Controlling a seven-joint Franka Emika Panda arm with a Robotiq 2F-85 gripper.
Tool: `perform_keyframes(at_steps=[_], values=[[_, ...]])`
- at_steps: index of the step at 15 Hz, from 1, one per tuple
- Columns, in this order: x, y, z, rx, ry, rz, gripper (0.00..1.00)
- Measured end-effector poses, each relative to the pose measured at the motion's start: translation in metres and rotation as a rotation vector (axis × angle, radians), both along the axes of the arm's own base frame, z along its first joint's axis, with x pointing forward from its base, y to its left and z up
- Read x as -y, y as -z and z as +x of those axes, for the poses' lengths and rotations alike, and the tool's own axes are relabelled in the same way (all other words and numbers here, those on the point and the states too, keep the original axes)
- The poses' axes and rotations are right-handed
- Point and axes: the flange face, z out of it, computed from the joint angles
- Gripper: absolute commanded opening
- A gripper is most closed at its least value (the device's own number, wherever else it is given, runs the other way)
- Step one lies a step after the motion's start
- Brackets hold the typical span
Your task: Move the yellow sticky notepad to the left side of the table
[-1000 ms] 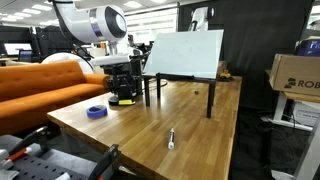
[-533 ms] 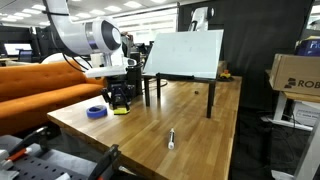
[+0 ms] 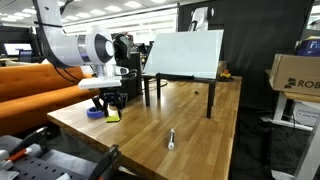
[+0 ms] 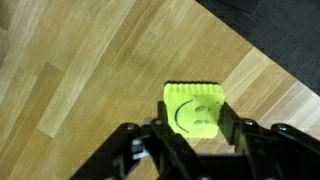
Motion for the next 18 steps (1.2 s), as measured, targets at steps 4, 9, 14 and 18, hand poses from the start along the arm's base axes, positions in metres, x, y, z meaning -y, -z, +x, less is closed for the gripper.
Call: perform_keyframes(at_steps=[4,9,14,18], values=[[-0.009,0.008,-0.002,0.039,-0.060,0.025,0.27],[-0.009,0.024,-0.007,0.064,-0.120,0.047,0.27],[-0.009,0.038,-0.010,0.098,-0.162,0.070,0.78],[-0.009,0.043,-0.008,0.104,-0.185,0.073,0.95]])
